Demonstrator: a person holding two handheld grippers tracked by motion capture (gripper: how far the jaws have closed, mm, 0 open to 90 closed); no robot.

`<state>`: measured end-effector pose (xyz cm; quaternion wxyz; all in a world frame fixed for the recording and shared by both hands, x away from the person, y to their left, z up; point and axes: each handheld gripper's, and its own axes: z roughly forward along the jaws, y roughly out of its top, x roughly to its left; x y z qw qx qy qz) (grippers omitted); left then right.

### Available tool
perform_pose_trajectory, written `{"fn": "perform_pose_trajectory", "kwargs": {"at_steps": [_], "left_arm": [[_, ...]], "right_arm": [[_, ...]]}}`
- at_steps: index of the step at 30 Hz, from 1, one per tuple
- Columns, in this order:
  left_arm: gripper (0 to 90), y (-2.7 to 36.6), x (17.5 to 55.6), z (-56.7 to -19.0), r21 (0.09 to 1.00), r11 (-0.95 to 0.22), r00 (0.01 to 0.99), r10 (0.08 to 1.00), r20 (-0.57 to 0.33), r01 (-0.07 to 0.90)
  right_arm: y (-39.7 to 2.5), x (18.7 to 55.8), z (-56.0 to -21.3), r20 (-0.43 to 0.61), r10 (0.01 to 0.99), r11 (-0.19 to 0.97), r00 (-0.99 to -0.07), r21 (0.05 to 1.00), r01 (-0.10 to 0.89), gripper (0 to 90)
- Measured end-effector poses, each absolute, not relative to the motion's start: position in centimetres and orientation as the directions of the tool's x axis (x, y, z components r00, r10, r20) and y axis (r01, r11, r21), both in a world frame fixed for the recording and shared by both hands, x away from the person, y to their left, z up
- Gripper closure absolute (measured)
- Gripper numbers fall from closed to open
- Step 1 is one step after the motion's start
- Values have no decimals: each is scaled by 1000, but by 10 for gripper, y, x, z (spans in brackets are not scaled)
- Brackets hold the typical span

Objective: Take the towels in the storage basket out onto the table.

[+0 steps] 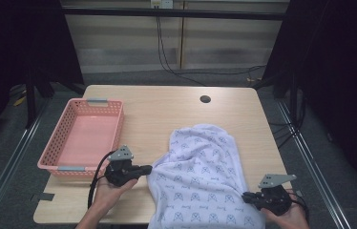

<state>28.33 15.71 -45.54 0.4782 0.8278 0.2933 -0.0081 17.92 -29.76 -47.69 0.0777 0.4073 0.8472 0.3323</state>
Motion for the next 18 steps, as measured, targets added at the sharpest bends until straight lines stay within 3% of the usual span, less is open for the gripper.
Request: {"fn": "perform_pose_trajectory", "kwargs": {"at_steps": [1, 2, 3, 4, 8, 11, 18], "left_arm": [[883, 156, 284, -456, 785, -372, 834, 458, -308, 495], [867, 153, 286, -458, 787, -379, 825, 496, -272, 487], [746, 153, 289, -460, 780, -379, 818, 504, -277, 498], [736, 152, 292, -463, 772, -373, 812, 501, -299, 514], [652, 141, 305, -469, 750, -392, 799, 525, -293, 533], [613, 130, 323, -481, 726, -410, 781, 561, -276, 551], [530, 115, 350, -500, 679, -440, 754, 603, -261, 587]], "right_arm": [[-298, 178, -473, 130, 738, 447, -662, 640, 625, 755], [-298, 178, -471, 107, 745, 448, -659, 652, 612, 733], [-302, 185, -470, 131, 749, 397, -649, 695, 599, 674], [-303, 191, -469, 130, 760, 375, -637, 713, 593, 637], [-303, 215, -468, 115, 784, 339, -610, 744, 576, 576], [-302, 256, -468, 53, 822, 346, -567, 745, 571, 512], [-302, 333, -483, 76, 872, 276, -484, 740, 613, 426]]}}
